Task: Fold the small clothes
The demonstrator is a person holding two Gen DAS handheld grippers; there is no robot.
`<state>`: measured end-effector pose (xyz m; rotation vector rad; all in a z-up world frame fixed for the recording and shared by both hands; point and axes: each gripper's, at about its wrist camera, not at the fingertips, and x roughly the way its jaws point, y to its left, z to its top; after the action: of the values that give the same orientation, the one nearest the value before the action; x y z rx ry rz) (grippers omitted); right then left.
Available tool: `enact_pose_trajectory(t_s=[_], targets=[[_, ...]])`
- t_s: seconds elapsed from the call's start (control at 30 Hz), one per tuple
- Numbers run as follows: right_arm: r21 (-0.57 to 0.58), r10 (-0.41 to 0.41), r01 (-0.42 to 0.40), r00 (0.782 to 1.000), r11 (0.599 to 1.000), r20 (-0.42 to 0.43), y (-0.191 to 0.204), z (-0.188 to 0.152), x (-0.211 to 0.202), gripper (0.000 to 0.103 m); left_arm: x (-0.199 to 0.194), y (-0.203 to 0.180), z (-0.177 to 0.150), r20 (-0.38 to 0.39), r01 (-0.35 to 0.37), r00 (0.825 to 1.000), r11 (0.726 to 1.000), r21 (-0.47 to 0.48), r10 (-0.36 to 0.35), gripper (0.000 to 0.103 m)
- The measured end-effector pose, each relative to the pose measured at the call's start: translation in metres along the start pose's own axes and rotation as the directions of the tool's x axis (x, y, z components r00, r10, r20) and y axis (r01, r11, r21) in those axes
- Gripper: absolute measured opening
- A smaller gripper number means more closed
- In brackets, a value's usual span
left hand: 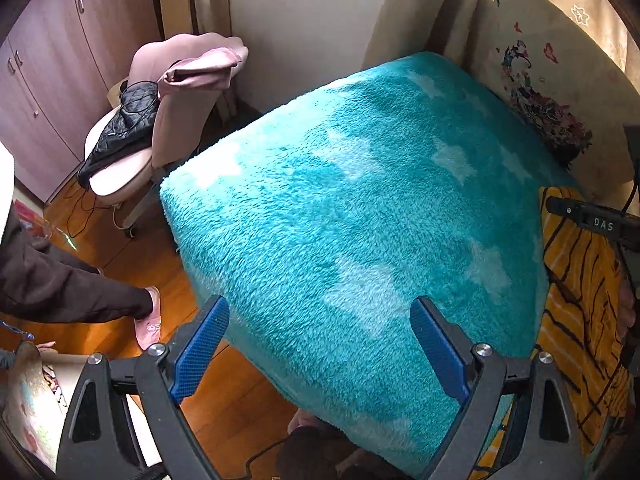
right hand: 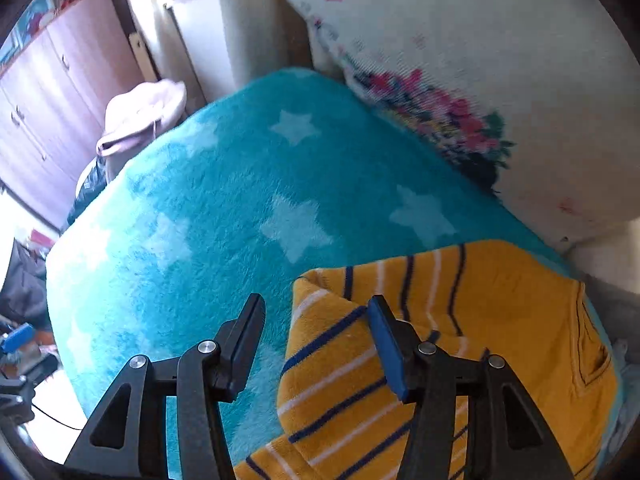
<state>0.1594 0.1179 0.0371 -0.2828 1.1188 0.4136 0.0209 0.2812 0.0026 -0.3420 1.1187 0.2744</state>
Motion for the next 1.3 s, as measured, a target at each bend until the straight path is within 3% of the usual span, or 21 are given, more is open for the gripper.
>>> enact_pose_trajectory(t_s=[0.03,0.07,0.1,0.2,0.27,0.33,0.4,0.53,0.67,0.8,0.93,1.0,1.07,1.1,1.13,1.3], targets=[[-0.060,-0.053,0.051,0.998,0.997,-0.035,0.008,-0.001,0.010,0.013,0.001,0.005,-0.001,-0.002,-0.004,1.000,1.000,-0.014,0.004,0.092],[-0.095,-0.093,0.088,0.994,0.992,-0.049,0.013,0.000,0.014,0.012,0.001,0.011,-0.002,-0.001,-0.004,1.000,1.000,-0.029,0.004,0.092],[-0.077,-0.083,0.081,0.996,0.994,-0.020,0.008,0.000,0.008,0.012,0.001,0.015,-0.002,-0.001,-0.005,1.000,0.999,-0.041,0.005,0.092],[0.177,0.019,-0.041,0.992,0.983,0.124,-0.045,-0.001,-0.039,0.012,0.001,0.023,-0.002,-0.002,-0.001,1.000,0.998,-0.070,0.001,0.092],[0.340,-0.022,-0.044,0.982,0.939,0.188,-0.083,-0.013,-0.056,0.015,0.000,0.025,0.000,-0.001,0.004,1.000,0.997,-0.079,-0.004,0.092],[0.515,-0.185,0.080,0.971,0.854,0.155,-0.126,-0.035,-0.063,0.039,-0.002,0.023,0.002,0.005,0.009,1.000,0.997,-0.079,-0.009,0.092],[0.572,-0.246,0.147,0.964,0.807,0.100,-0.154,-0.057,-0.067,0.039,-0.007,0.018,0.003,0.020,0.008,1.000,0.998,-0.068,-0.006,0.092],[0.624,-0.262,0.139,0.959,0.769,0.110,-0.182,-0.112,-0.094,0.049,-0.025,0.013,-0.002,0.055,-0.014,0.998,0.997,-0.074,0.018,0.092],[0.633,-0.182,0.089,0.980,0.769,0.084,-0.190,-0.161,-0.093,0.052,-0.047,0.009,-0.018,0.071,-0.066,0.995,0.993,-0.098,0.073,0.092],[0.604,-0.090,0.042,0.995,0.796,0.049,-0.186,-0.194,-0.078,0.055,-0.078,0.008,-0.039,0.111,-0.116,0.985,0.984,-0.136,0.131,0.092],[0.562,-0.005,-0.013,1.000,0.827,0.031,-0.166,-0.206,-0.052,0.061,-0.099,0.009,-0.068,0.117,-0.150,0.978,0.974,-0.170,0.171,0.092],[0.514,-0.015,-0.007,0.999,0.858,0.039,-0.150,-0.203,-0.045,0.063,-0.106,0.009,-0.081,0.118,-0.160,0.976,0.969,-0.190,0.184,0.092],[0.474,-0.041,0.022,0.999,0.880,0.030,-0.142,-0.196,-0.045,0.055,-0.114,0.010,-0.092,0.122,-0.166,0.973,0.964,-0.210,0.194,0.092],[0.464,-0.048,0.034,0.999,0.885,0.020,-0.141,-0.193,-0.048,0.028,-0.117,0.009,-0.096,0.125,-0.168,0.972,0.962,-0.216,0.197,0.092],[0.455,-0.065,0.053,0.998,0.889,0.010,-0.139,-0.193,-0.048,0.018,-0.121,0.008,-0.100,0.130,-0.169,0.971,0.961,-0.219,0.201,0.092],[0.450,-0.027,-0.030,0.993,0.893,0.118,-0.149,-0.194,-0.088,0.014,-0.135,-0.001,-0.099,0.161,-0.181,0.963,0.963,-0.201,0.215,0.092]])
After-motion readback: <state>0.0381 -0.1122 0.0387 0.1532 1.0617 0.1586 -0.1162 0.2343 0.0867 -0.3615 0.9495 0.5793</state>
